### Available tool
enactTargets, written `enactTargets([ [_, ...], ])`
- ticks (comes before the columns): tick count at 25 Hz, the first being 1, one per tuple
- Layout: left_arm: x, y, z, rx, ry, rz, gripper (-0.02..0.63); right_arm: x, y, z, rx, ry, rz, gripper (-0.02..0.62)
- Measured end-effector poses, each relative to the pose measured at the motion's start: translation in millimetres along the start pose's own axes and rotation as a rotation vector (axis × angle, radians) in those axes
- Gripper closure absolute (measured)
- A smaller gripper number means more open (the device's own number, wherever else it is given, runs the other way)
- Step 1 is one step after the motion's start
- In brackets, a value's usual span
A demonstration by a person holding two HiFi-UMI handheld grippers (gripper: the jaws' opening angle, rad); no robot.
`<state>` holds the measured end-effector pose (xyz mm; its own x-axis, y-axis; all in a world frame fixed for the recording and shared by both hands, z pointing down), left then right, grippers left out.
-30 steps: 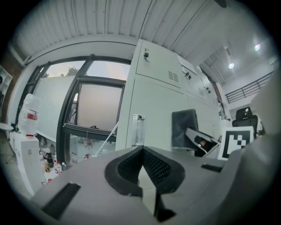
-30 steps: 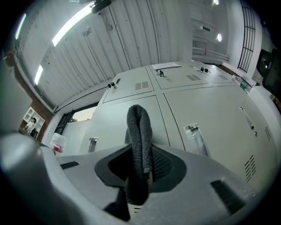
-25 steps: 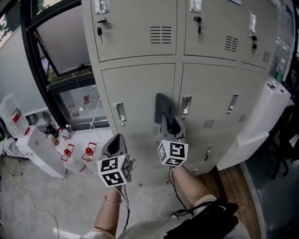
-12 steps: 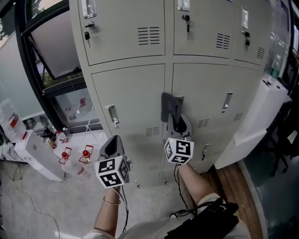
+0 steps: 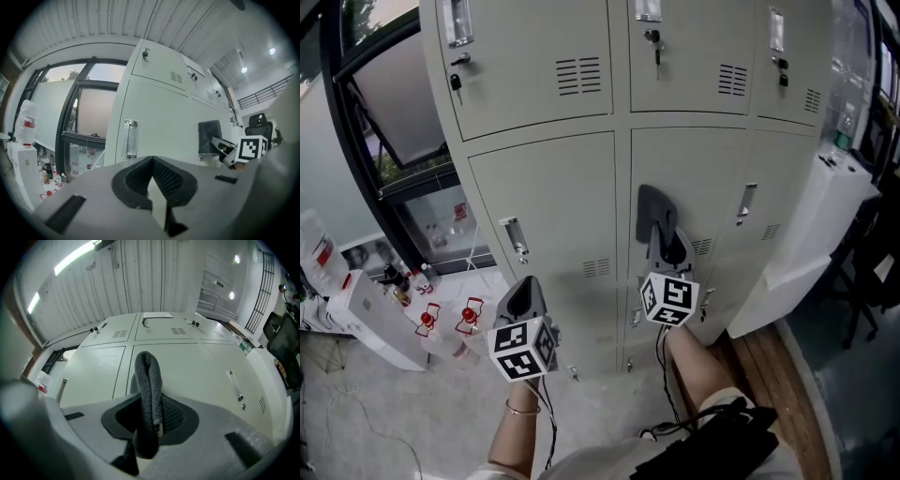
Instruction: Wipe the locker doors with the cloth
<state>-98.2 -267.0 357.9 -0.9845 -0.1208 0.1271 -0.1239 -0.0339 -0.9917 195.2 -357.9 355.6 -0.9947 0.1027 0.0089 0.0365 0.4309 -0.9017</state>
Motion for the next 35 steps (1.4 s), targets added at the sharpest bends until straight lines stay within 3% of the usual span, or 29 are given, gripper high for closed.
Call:
enactTargets([
  [20,-20,-8,11,0.027,-0.005,0.017,0.603,-93,-4,0,0.030,-0.138,-0.054,0.518],
  [35,-19,-8,14,0.000,0.022,0.008,0.603,-153,-14,-3,0.069,-0.280,-0.085,0.517],
])
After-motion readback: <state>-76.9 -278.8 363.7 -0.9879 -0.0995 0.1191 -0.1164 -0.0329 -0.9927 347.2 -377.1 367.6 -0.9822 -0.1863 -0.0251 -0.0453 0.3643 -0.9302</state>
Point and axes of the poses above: the fingertips, and each gripper's own axes: z forward along the fingers, x to its left, y out of its top, the point moved 8 cm from there along -z, backward along the fingers, and after that the axes turned 4 degrees about -z, right-handed, at the moved point
